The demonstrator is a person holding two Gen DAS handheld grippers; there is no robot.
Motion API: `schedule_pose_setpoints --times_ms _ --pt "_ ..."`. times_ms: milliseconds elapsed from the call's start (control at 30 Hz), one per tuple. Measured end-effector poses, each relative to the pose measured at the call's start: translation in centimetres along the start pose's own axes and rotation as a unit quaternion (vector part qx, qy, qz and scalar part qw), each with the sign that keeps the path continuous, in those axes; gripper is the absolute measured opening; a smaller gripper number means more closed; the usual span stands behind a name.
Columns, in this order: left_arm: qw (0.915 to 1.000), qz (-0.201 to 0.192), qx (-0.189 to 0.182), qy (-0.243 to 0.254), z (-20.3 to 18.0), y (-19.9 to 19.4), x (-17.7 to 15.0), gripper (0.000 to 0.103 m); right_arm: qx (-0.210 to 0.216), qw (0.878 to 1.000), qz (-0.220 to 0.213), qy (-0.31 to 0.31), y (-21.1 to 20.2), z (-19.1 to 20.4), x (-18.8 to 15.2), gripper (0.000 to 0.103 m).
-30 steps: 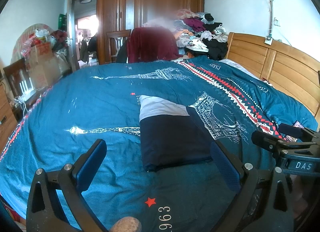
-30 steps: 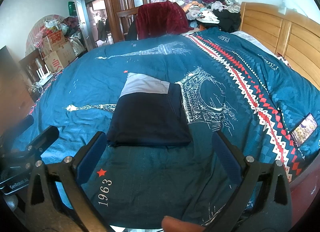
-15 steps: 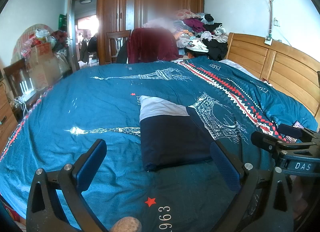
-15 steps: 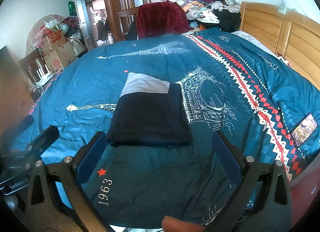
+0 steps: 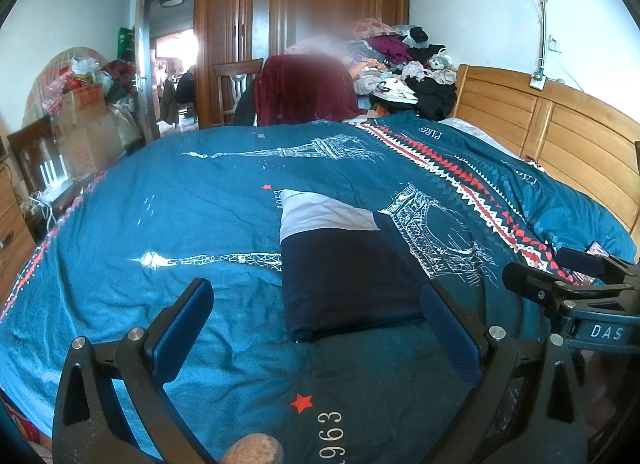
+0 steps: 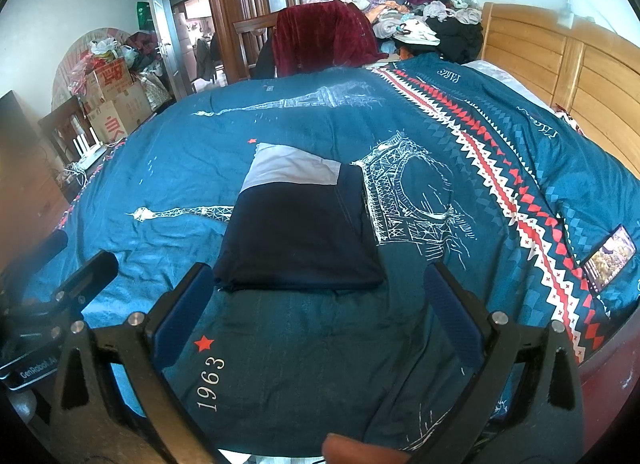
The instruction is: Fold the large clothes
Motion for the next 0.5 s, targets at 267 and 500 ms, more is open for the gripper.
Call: schedule_pose_setpoints --times_ms 267,500 --pt "1.0000 0.000 0.002 -0.001 0.12 0.08 -0.17 0.103 0.006 1.000 0.002 -0.001 0.27 -0.01 -0.22 0.103" --pt "1.0000 0.003 0.001 -0.001 0.13 0.31 -0.63 0.103 -0.005 1.000 -0.004 -0.004 0.41 -0.34 0.04 0.103"
Point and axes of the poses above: each gripper's, at about its wrist camera, not at the fingertips, and y roughly the way its jaws point, z to its left, x to its top, the point moved 1 cm from there along y, roughly the way its jaws point, and after that the axes turned 9 degrees about -x, right-handed, at the moved point
